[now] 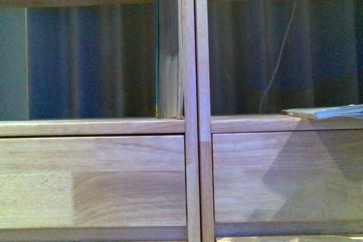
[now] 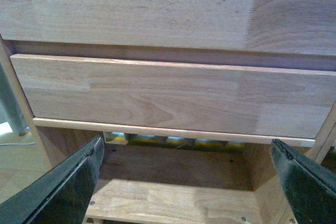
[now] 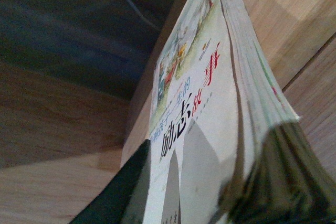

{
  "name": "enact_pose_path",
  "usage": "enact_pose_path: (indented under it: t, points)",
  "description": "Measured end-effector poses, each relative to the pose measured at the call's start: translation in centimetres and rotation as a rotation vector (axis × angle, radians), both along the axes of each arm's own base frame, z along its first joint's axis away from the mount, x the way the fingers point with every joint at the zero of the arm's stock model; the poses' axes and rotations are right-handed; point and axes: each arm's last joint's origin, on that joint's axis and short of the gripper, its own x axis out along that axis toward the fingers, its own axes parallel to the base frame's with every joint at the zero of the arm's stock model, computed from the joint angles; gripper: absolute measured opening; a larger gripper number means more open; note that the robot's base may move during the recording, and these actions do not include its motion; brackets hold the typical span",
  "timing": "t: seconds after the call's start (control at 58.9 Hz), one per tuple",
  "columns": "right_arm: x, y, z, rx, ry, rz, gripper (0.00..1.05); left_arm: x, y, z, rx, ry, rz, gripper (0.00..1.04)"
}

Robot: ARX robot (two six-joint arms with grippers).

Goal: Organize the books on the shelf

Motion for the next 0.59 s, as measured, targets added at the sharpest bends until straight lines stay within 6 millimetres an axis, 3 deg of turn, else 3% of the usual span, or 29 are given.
enact_pose_path:
  t: [0.17,0.594]
  points:
    - [-0.4,0.4,-0.2,0.000,-0.008,0.020,0.09,0.0,0.0,0.0,0.000,0.000,0.000,0.97]
    - [-3.1,-0.7,1.5,-0.002,-0.101,0.075,0.07,0.0,0.0,0.0,0.000,0.000,0.000,0.97]
